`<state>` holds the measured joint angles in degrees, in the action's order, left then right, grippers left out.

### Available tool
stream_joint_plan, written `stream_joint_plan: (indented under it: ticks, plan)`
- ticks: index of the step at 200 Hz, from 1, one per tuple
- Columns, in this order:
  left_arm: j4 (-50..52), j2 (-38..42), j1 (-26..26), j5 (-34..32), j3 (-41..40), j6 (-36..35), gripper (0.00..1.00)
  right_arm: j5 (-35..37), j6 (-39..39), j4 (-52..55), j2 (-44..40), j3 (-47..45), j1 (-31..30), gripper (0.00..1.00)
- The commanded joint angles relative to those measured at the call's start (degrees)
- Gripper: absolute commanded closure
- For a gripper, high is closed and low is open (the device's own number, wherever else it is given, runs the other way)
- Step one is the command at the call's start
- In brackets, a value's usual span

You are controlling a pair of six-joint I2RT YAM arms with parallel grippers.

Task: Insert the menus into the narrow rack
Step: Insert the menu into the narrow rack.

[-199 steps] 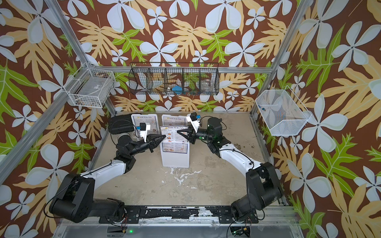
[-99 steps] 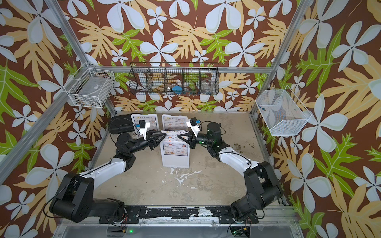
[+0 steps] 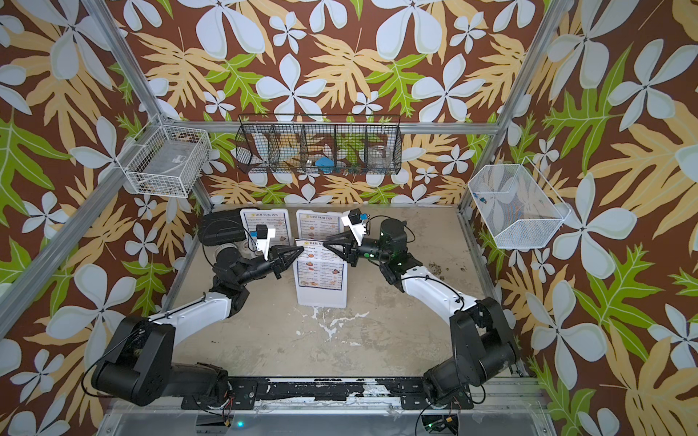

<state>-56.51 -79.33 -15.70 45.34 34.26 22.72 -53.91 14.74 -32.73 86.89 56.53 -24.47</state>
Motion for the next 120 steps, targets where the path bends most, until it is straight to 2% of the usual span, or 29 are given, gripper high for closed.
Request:
stream_joint_plan:
  ticks: [1, 18, 34, 46, 74, 96, 120]
  plan:
    - [-2.1, -0.2, 0.0, 0.7, -0.1, 0.8, 0.98, 0.4, -0.3, 0.4, 0.1, 0.3, -0.1, 0.82]
    - [-2.1, -0.2, 0.0, 0.8, 0.2, 0.9, 0.95, -0.1, -0.3, -0.1, 0.5, -0.1, -0.1, 0.90]
    - [-1.7, 0.1, 0.0, 0.9, 0.6, 0.9, 0.87, -0.6, -0.3, -0.3, 0.8, -0.4, -0.1, 0.95]
    - [-1.4, 0.2, 0.0, 0.8, 0.9, 0.9, 0.79, -0.8, -0.3, -0.6, 0.9, -1.0, -0.1, 0.98]
    - [-0.9, 0.3, 0.0, 0.9, 1.8, 1.1, 0.71, -1.2, -0.6, -1.7, 0.9, -2.8, -0.3, 1.00]
    - [-0.7, 0.1, 0.0, 0.9, 2.4, 1.0, 0.70, -1.4, -0.6, -2.3, 0.8, -3.8, -0.5, 1.00]
    - [-0.8, -0.5, 0.0, 1.1, 2.3, 0.9, 0.83, -1.4, -0.5, -2.5, 0.4, -4.0, -0.6, 1.00]
